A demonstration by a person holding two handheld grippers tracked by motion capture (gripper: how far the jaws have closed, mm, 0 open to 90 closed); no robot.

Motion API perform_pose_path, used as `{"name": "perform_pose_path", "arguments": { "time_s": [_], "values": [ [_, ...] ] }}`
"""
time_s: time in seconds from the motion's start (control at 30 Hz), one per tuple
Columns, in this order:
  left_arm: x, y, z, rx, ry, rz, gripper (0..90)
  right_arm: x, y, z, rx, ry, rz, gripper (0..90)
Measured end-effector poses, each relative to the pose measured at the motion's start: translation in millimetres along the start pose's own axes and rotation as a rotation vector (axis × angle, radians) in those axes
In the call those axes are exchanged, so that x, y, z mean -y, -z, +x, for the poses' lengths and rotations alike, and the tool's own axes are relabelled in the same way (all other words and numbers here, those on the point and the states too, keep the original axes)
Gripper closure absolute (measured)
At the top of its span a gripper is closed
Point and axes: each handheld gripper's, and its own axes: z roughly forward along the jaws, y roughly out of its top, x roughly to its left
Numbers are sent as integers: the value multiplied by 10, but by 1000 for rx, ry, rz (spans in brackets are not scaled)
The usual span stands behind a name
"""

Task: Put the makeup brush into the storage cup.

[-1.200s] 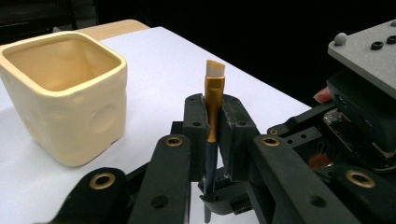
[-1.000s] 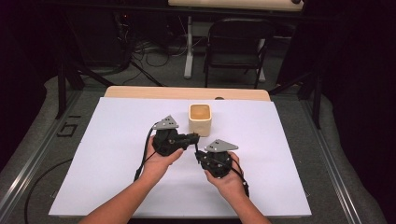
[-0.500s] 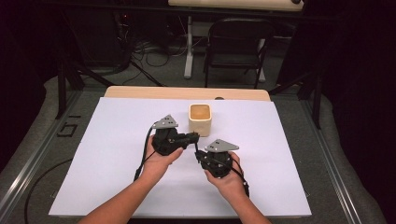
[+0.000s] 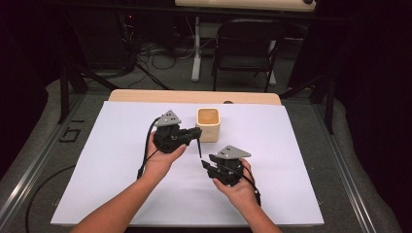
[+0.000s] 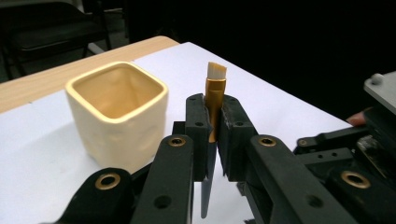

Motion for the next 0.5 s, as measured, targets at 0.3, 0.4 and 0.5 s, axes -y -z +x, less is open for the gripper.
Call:
{"name": "perform_pose_path", "arguments": {
  "time_s": [0.3,0.4,0.5],
  "values": [
    [-107,26,66,-38,-14,-7,838,16,-1,-15,2,-1,-20,511],
    [-125,21,89,-41,-8,-5,838,18,-3,-24,12,12,-26,450],
    [-145,14,102,-48,-12,-4,839,24,-5,-43,13,16,-31,413]
  ]
}}
